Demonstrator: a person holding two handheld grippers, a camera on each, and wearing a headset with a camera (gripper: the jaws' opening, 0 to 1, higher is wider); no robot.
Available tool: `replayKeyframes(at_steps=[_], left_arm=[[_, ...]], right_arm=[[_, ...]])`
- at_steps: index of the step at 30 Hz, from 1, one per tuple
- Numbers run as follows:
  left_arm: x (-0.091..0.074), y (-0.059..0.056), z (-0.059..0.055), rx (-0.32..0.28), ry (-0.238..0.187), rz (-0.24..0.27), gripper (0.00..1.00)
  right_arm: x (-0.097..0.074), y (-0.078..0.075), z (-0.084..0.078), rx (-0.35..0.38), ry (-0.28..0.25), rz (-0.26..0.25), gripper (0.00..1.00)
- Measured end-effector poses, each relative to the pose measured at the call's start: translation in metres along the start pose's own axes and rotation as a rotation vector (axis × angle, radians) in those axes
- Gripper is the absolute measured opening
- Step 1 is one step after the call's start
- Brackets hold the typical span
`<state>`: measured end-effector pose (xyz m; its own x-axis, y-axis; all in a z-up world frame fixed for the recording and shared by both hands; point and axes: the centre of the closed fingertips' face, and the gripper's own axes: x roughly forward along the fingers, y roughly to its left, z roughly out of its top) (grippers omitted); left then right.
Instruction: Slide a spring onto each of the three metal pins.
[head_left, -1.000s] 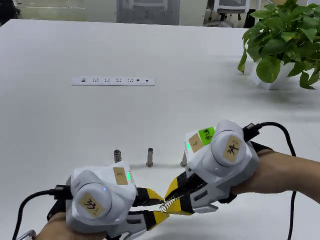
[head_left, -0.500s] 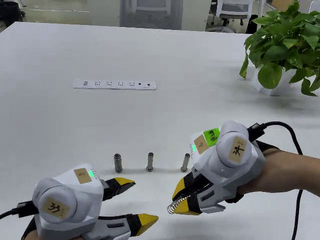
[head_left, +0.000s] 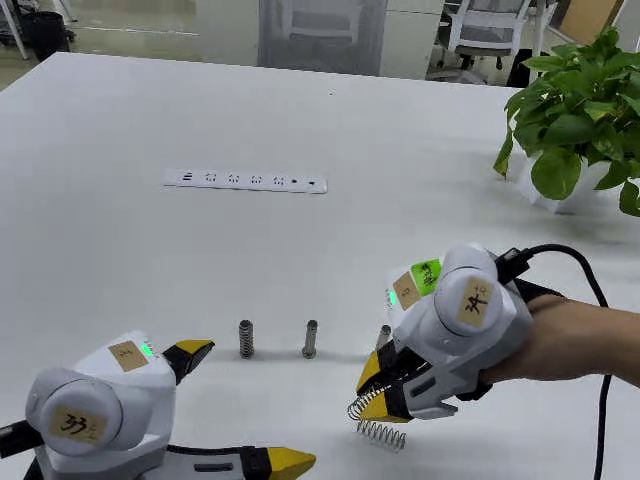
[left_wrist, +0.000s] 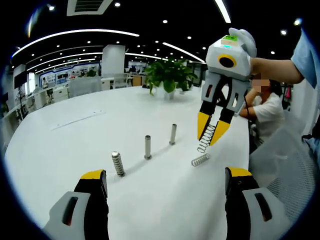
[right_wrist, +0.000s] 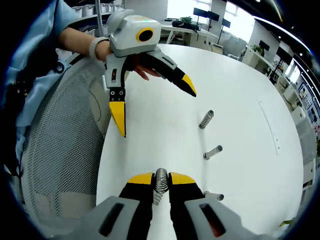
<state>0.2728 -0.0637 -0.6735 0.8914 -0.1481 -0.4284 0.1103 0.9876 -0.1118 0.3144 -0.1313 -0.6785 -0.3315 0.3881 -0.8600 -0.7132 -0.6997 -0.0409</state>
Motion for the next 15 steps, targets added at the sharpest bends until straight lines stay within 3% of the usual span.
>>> replayKeyframes(at_steps=[15], left_arm=[[-0.005, 0.008, -0.008, 0.019, 0.001, 0.051, 1.00]], right_arm=[[-0.010, -0.048, 0.011, -0.114, 0.088, -0.021, 0.12]])
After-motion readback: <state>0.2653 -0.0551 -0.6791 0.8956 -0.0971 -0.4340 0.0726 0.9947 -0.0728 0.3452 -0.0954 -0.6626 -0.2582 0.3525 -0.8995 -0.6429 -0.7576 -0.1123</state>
